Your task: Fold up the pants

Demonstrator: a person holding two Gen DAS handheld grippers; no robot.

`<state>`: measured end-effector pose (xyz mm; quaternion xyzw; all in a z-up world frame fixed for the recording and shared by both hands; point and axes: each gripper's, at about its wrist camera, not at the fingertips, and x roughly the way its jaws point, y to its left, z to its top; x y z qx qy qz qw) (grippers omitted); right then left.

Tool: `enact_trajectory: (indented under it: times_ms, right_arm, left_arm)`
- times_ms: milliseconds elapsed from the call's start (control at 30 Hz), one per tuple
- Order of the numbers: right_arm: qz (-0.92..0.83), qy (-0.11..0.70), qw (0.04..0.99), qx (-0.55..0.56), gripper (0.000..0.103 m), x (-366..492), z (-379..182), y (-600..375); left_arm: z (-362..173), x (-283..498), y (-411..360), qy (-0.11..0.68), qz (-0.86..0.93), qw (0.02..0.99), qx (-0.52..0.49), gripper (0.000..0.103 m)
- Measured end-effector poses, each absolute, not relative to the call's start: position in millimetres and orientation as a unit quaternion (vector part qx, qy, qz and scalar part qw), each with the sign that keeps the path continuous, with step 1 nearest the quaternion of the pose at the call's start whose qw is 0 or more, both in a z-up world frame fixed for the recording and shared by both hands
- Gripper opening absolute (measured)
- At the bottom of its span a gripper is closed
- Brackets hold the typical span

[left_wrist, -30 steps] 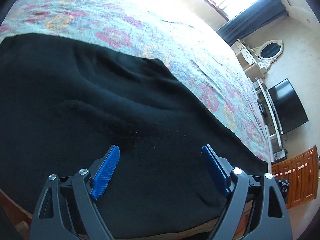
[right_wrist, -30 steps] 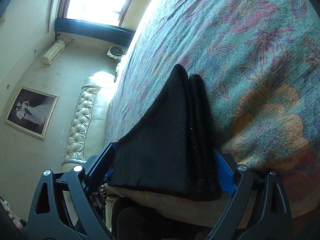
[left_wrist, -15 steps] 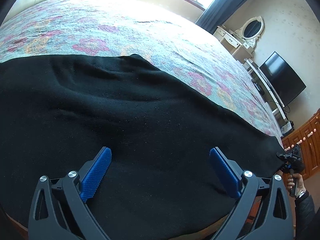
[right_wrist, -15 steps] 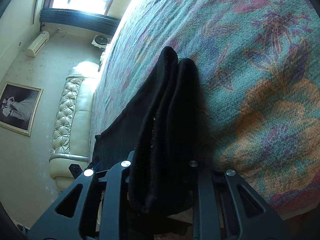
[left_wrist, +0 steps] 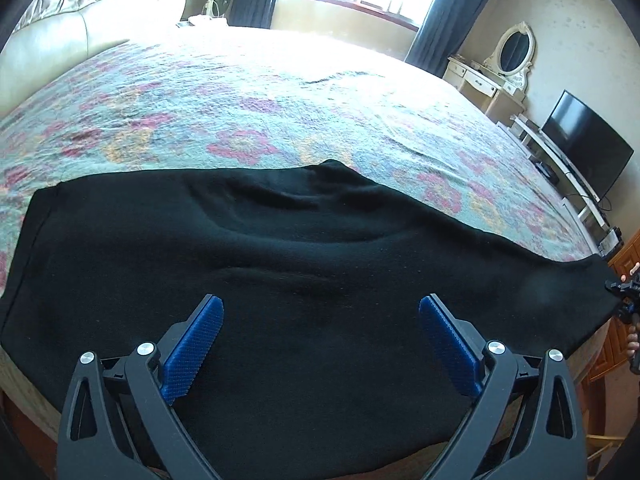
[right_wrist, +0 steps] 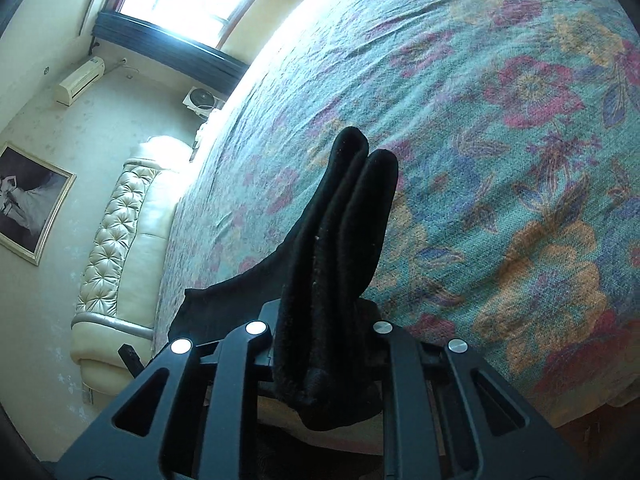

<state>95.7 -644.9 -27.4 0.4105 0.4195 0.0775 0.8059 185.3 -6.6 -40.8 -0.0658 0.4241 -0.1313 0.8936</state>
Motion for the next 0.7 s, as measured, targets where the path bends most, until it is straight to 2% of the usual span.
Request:
enact_trajectory:
  times_ms: [167, 467, 700]
  right_arm:
    - [0.082, 0.412, 0.818, 0.393, 0.018, 101, 2, -624]
    - [0.078, 0.412, 0.843, 0.335, 0.018, 121, 54, -556]
    - [0.095, 0.412, 0.854, 0.302, 0.018, 141, 78, -487]
  left_arm:
    - [-30, 177, 19, 0.41, -0.113, 0.905, -0.027, 0.098]
    - [-35, 179, 62, 0.415, -0.096, 0.899, -0.1, 0.098]
    - [-32, 176, 72, 0.409, -0.094, 0.901, -0.11, 0.098]
